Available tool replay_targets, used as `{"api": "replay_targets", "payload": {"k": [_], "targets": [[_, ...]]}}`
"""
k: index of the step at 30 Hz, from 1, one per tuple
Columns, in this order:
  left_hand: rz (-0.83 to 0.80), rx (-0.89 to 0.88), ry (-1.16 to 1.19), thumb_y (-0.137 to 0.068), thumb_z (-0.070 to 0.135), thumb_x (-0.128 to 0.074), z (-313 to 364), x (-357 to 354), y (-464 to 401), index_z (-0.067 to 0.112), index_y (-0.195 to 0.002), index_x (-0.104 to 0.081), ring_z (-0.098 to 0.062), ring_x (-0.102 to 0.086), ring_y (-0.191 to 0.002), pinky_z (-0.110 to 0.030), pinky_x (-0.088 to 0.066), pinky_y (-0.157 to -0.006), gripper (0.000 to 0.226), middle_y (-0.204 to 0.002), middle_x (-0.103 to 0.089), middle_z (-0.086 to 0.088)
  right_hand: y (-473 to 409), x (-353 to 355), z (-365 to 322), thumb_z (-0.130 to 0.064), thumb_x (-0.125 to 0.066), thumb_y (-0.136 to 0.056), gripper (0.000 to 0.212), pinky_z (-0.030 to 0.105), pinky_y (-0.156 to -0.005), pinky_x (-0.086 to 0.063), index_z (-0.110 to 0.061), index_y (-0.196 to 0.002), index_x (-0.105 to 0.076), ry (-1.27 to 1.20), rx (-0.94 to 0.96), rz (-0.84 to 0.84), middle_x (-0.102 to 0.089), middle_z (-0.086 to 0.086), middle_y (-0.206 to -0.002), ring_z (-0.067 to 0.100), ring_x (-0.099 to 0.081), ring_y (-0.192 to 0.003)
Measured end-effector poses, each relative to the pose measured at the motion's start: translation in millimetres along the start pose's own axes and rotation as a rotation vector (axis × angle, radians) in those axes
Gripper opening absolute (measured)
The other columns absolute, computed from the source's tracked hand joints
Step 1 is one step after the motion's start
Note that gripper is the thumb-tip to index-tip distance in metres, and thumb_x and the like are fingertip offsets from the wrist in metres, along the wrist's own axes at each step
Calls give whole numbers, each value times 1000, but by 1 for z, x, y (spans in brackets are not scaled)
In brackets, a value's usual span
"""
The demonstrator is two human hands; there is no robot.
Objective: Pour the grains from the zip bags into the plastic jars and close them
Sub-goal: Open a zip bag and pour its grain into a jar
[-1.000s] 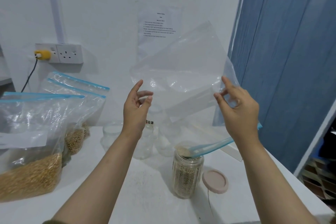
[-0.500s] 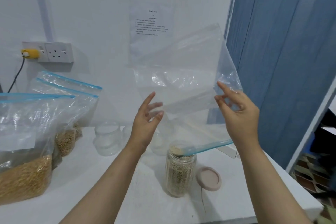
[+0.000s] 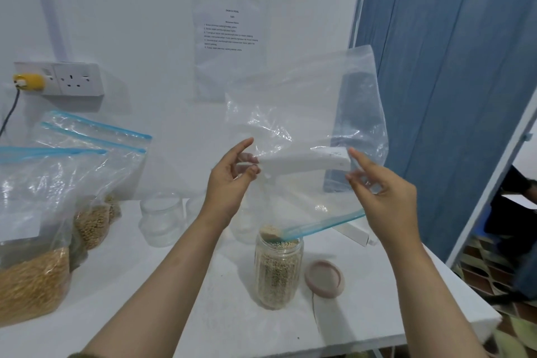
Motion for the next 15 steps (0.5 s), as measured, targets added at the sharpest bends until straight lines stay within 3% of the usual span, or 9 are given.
{"api": "replay_targets", "payload": {"k": [3, 7, 12, 15], "targets": [[-16, -10, -23, -90, -10, -60, 3, 0, -4, 40, -121, -60, -9, -63, -85, -27, -55, -89, 58, -96, -62, 0, -5, 0, -3, -8, -72, -88, 48, 8, -78, -43, -33, -127, -61, 32, -18, -8, -71, 0, -87, 9, -59, -78], [-27, -3, -29, -90, -9, -61, 3, 0, -7, 40, -123, -58, -7, -64, -85, -27, -55, -87, 59, -97, -62, 0, -9, -2, -3, -9, -71, -89, 43, 3, -77, -39, -30, -127, -65, 40, -69, -3, -65, -13, -86, -5, -56, -78], [-41, 0, -42, -91, -8, -61, 7, -1, -8, 40, -125, -56, -7, -64, -85, -29, -56, -89, 59, -98, -63, 0, -10, -5, -8, -8, -69, -90, 42, 3, -75, -38, -26, -128, -66, 36, -121, 2, -63, -20, -84, -8, -54, -77], [-44, 2, -48, -91, -7, -61, 9, -1, -9, 40, -125, -56, -8, -64, -86, -30, -56, -90, 58, -98, -63, 0, -11, -6, -10, -7, -67, -90, 43, 7, -77, -41, -26, -129, -65, 22, -113, 25, -64, -16, -85, -7, -53, -77]]}}
Point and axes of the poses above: each hand's wrist, its own y-axis away from the middle knuckle, its own x-axis out of the back of the hand, z = x × y, the point moved 1 cm from there along -y, towards the middle knuckle
